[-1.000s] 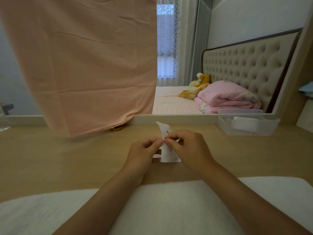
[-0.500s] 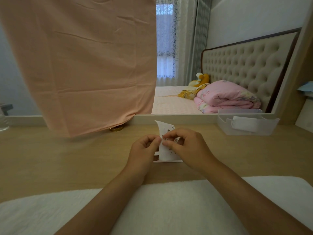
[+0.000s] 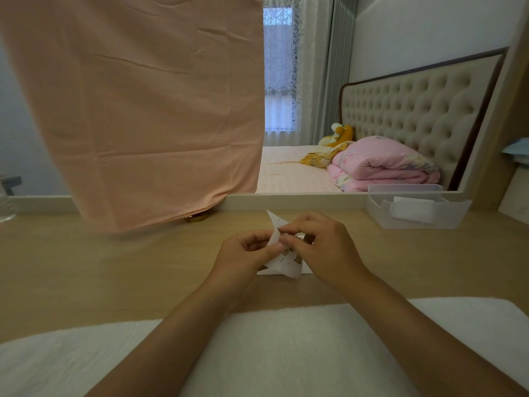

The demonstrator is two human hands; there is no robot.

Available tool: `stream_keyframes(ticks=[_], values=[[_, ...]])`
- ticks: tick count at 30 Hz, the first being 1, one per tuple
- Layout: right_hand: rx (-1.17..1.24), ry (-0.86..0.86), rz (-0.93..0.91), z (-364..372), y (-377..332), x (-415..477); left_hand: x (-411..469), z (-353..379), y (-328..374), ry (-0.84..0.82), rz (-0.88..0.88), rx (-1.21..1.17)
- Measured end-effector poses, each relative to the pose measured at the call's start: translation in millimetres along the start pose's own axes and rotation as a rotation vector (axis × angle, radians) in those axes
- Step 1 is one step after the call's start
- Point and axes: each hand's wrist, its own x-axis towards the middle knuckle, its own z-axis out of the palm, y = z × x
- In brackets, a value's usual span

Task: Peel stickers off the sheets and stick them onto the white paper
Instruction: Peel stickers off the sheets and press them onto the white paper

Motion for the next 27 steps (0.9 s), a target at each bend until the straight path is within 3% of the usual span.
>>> stream_keyframes(ticks=[5,10,16,21,27], values=[[-0.087,-0.041,-0.091,-0.6,-0.1,0.6,-0.3,-1.3,0.6,0.015,0.045,0.015],[0.090,-0.070,0.023,-0.4,2.5,3.8,-0.3,-0.2,1.6,0.024,0.096,0.019],[0.135,-0.059,0.084,-0.9,2.0,4.0,1.7,1.1,-0.8,0.042,0.098,0.067],[-0.021,-0.006,0.023,-1.5,-1.8,2.0,1.3,3.6,-1.6,0.038,0.041,0.024],[-0.092,-0.071,0.033,-4.7,-6.4,3.5,3.2,-0.3,-2.0,0.069,0.068,0.112]])
